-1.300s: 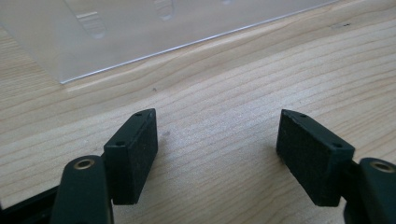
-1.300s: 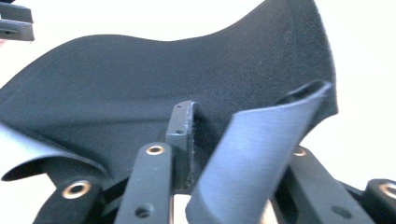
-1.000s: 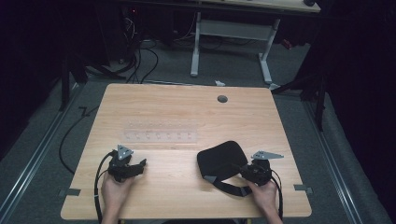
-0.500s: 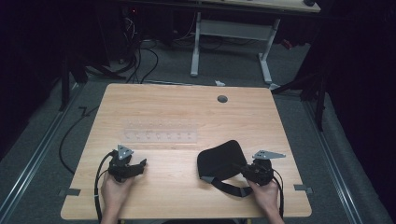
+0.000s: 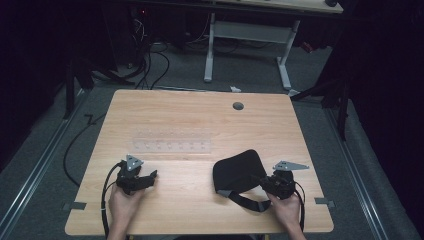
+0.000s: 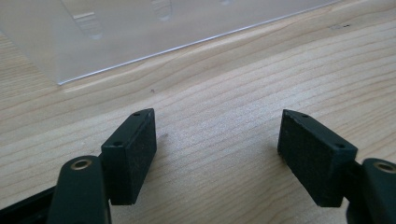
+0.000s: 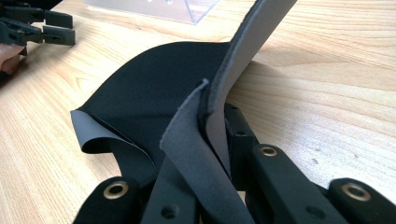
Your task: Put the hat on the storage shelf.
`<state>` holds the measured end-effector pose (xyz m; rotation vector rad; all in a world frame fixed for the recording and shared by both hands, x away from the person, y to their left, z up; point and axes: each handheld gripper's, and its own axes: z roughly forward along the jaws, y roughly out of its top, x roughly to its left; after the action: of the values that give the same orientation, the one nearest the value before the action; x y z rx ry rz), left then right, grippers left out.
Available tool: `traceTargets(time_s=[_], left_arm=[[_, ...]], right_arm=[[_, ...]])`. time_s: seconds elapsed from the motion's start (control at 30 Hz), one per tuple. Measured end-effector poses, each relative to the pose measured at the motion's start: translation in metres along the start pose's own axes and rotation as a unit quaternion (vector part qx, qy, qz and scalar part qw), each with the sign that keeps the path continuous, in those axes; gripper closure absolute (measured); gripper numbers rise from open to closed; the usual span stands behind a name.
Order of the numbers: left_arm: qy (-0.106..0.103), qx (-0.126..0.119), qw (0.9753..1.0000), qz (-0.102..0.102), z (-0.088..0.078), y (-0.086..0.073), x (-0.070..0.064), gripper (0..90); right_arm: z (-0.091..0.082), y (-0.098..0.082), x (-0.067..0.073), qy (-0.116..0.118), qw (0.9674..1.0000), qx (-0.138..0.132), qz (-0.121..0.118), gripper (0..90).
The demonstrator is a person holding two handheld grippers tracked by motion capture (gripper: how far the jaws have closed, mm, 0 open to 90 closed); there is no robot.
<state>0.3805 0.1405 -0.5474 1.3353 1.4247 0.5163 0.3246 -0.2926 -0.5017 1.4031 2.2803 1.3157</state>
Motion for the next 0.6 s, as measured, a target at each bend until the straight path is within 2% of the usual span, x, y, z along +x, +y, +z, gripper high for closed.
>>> traceTargets(time_s=[0.23,0.6], left_arm=[[-0.003,0.002,1.0000,0.001,0.000,0.000,0.000,27.7],[-0.030,0.019,0.9993,0.013,-0.003,-0.002,-0.003,25.9]], right_arm=[[-0.007,0.002,-0.001,0.003,0.9999,-0.009,0.003,85.7],[-0.016,0.009,0.001,0.020,0.9994,-0.028,0.009,85.6]])
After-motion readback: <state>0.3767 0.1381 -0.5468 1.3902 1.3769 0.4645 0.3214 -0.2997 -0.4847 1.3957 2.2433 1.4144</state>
